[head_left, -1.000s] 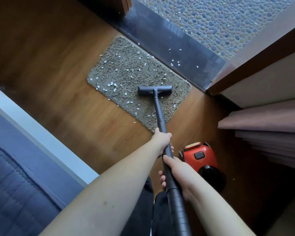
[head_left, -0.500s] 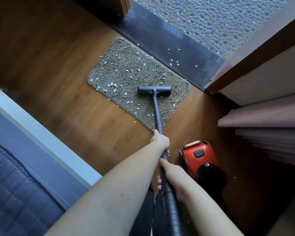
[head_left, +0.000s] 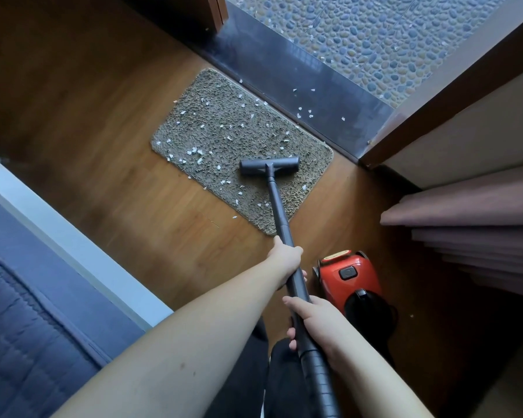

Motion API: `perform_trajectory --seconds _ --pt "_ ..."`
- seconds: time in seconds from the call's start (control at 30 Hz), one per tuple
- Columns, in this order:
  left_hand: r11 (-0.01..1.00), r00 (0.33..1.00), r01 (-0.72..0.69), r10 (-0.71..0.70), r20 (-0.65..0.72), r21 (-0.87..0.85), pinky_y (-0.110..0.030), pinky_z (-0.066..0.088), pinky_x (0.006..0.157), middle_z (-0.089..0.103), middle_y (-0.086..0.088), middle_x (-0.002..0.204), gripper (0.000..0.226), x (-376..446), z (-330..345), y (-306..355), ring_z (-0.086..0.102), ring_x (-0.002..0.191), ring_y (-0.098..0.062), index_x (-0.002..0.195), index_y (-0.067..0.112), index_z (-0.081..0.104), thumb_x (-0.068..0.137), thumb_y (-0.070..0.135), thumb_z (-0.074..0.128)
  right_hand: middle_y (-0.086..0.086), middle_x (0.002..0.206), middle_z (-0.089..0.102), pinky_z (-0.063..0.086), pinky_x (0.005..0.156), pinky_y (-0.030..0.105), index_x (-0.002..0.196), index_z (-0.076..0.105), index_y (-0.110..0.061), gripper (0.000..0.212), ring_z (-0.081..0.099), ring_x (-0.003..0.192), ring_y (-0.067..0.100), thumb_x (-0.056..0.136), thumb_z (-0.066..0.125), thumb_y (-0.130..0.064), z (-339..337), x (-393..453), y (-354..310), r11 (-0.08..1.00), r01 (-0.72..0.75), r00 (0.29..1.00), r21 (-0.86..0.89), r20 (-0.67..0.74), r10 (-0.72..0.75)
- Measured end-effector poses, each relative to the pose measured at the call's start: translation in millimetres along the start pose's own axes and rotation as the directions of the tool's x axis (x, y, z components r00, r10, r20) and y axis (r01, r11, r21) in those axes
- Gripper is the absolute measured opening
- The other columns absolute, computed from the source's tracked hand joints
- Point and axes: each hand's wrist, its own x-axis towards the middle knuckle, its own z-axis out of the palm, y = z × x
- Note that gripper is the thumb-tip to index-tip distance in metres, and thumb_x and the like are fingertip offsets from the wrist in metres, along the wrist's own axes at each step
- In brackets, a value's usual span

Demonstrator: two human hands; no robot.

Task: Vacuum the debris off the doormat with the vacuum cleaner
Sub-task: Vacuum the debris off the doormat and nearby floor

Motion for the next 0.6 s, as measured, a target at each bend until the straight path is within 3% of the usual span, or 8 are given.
perform_trajectory --seconds 0.1,0.23,0.3,0.5,0.57,0.6 --pt "1.000 1.000 -0.004 0.004 0.011 0.023 -0.040 0.061 0.061 0.050 -0.013 0.128 0.072 -7.1 -1.9 -6.4 0.063 0.055 -0.024 0.154 0.029 0.005 0.097 0.020 0.048 0.013 0.067 0.052 0.043 0.038 0.023 0.093 0.050 -0.005 0.014 0.050 0.040 0.017 0.095 0.059 -0.016 -4.0 -8.8 4.1 1.000 -0.015 1.000 -0.007 0.011 0.015" --pt "0.998 0.997 0.059 -0.059 0.051 -0.004 -0.048 0.061 0.073 0.054 -0.011 0.105 0.068 -19.3 4.8 -15.4 0.064 0.060 -0.027 0.151 0.030 0.008 0.096 0.022 0.047 0.011 0.061 0.054 0.043 0.038 0.023 0.092 0.051 -0.006 0.014 0.049 0.040 0.019 0.096 0.057 -0.017 -11.9 -19.6 12.4 0.999 -0.027 1.000 -0.029 0.015 0.028" --pt "0.997 0.996 0.071 -0.070 0.050 -0.011 -0.049 0.061 0.074 0.054 -0.012 0.103 0.067 -26.1 9.9 -20.5 0.064 0.060 -0.028 0.151 0.028 0.008 0.096 0.022 0.046 0.010 0.057 0.054 0.043 0.038 0.024 0.094 0.051 -0.004 0.014 0.049 0.041 0.021 0.096 0.057 -0.016 -16.8 -23.9 17.7 0.999 -0.023 1.000 -0.039 0.011 0.024" --pt "0.998 0.995 0.054 -0.055 0.082 0.018 -0.034 0.060 0.055 0.052 -0.013 0.128 0.071 -28.1 19.8 -28.3 0.064 0.055 -0.021 0.155 0.028 0.002 0.098 0.022 0.045 0.017 0.069 0.050 0.043 0.037 0.024 0.103 0.052 0.001 0.017 0.049 0.040 0.019 0.096 0.057 -0.014 -26.8 -33.8 23.6 0.997 -0.016 1.000 -0.076 0.000 0.016" --pt "0.999 0.995 0.041 -0.042 0.091 0.009 -0.041 0.062 0.066 0.052 -0.016 0.130 0.073 -34.6 23.6 -23.9 0.069 0.067 -0.027 0.155 0.028 0.001 0.097 0.023 0.045 0.017 0.069 0.051 0.042 0.036 0.024 0.103 0.052 0.001 0.017 0.049 0.039 0.019 0.096 0.057 -0.014 -27.1 -33.8 22.5 0.997 -0.012 1.000 -0.082 -0.007 0.011" --pt "1.000 0.996 0.015 -0.017 0.088 0.026 -0.046 0.060 0.076 0.051 -0.020 0.133 0.073 -38.6 24.3 -20.2 0.070 0.082 -0.035 0.156 0.024 -0.001 0.099 0.021 0.045 0.016 0.066 0.051 0.042 0.036 0.024 0.102 0.052 0.001 0.016 0.049 0.039 0.019 0.096 0.056 -0.014 -26.4 -33.0 20.8 0.996 -0.008 1.000 -0.086 -0.010 0.007"
